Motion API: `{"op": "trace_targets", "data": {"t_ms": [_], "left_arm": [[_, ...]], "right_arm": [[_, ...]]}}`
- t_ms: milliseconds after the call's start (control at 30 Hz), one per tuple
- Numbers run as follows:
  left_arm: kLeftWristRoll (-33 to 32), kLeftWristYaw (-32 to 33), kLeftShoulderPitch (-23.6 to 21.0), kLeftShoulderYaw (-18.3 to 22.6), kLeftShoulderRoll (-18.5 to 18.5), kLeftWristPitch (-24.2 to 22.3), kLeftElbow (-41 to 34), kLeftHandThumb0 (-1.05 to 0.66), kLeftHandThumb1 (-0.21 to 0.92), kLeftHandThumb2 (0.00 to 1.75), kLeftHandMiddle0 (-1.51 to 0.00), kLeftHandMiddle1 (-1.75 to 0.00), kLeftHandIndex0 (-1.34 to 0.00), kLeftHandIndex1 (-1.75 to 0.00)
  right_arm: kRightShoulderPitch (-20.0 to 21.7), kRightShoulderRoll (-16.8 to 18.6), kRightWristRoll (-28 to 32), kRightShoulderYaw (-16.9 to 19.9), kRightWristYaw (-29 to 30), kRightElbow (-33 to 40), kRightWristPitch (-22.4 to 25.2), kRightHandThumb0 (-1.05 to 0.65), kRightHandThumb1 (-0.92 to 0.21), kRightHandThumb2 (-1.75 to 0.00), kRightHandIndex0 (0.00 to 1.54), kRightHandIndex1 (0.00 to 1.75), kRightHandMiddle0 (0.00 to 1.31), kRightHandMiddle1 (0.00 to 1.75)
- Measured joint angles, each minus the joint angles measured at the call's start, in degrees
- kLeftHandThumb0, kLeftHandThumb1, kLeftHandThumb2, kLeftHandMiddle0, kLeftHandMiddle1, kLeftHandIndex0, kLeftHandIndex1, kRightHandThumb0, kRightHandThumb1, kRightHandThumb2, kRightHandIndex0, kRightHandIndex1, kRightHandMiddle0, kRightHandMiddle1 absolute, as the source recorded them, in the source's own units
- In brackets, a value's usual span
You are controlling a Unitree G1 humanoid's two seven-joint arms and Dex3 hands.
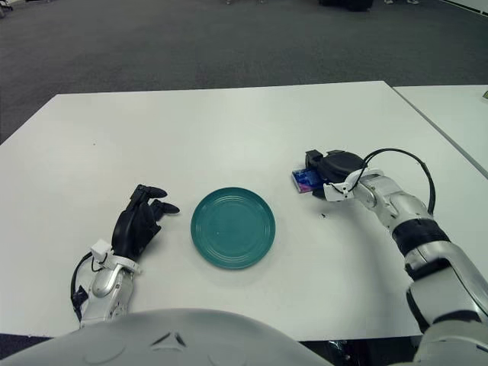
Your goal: Put the gum into the plate.
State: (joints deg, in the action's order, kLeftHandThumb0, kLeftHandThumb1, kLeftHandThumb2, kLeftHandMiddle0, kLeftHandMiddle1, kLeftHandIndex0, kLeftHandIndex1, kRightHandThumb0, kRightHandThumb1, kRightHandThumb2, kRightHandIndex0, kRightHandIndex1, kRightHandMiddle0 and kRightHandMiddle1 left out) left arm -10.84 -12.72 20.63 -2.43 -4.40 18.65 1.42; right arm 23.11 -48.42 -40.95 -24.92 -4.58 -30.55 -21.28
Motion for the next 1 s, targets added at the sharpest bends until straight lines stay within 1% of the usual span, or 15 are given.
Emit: {"op": "trace_targets", "data": {"t_ms": [133,333,433,500,633,700,800,1000], "left_arm": [[0.0,-0.1,-0.2,-0.2,0.0,0.0,0.2,-0.96,0.92,0.88,-0.48,-1.61,-0.16,-1.73],[0.1,-0.2,-0.3,-0.5,0.0,0.6,0.7,-0.94,0.92,0.88,-0.46,-1.65,-0.19,-1.74],[0.3,-0.2,-0.3,-0.8,0.0,0.7,0.6,-0.94,0.92,0.89,-0.45,-1.66,-0.20,-1.74],[0.3,-0.2,-0.3,-1.0,0.0,0.7,0.5,-0.93,0.92,0.90,-0.45,-1.67,-0.22,-1.74],[0.4,-0.2,-0.2,-1.2,0.1,0.4,0.4,-0.93,0.92,0.91,-0.44,-1.67,-0.24,-1.73],[0.5,-0.2,-0.2,-1.2,0.2,0.3,0.3,-0.93,0.92,0.90,-0.44,-1.67,-0.25,-1.72],[0.5,-0.2,-0.1,-1.3,0.4,-0.1,0.1,-0.93,0.92,0.90,-0.44,-1.66,-0.26,-1.70],[0.5,-0.2,-0.1,-1.4,0.4,-0.2,0.0,-0.93,0.92,0.89,-0.45,-1.67,-0.27,-1.70]], "right_arm": [[-1.7,0.2,1.7,4.0,-1.8,8.3,4.1,-0.41,-0.59,-0.91,0.36,0.58,0.45,1.68],[-1.8,2.2,4.6,11.2,-3.7,21.3,11.3,-0.40,-0.61,-0.91,0.36,0.56,0.42,1.71],[-2.3,3.3,5.4,13.5,-4.3,28.1,13.6,-0.40,-0.62,-0.92,0.35,0.55,0.40,1.73],[-3.7,4.2,5.6,14.7,-4.8,33.3,15.1,-0.40,-0.62,-0.92,0.35,0.55,0.39,1.74],[-7.6,6.5,5.6,15.3,-6.9,43.0,17.5,-0.40,-0.62,-0.92,0.35,0.55,0.39,1.74],[-9.3,7.5,5.5,14.9,-7.9,45.7,17.4,-0.40,-0.62,-0.92,0.35,0.55,0.38,1.75],[-11.3,8.8,4.8,13.9,-8.6,47.3,16.9,-0.40,-0.63,-0.91,0.36,0.55,0.38,1.75],[-14.7,11.5,2.0,11.0,-8.8,47.3,16.1,-0.39,-0.65,-0.89,0.39,0.55,0.36,1.75]]}}
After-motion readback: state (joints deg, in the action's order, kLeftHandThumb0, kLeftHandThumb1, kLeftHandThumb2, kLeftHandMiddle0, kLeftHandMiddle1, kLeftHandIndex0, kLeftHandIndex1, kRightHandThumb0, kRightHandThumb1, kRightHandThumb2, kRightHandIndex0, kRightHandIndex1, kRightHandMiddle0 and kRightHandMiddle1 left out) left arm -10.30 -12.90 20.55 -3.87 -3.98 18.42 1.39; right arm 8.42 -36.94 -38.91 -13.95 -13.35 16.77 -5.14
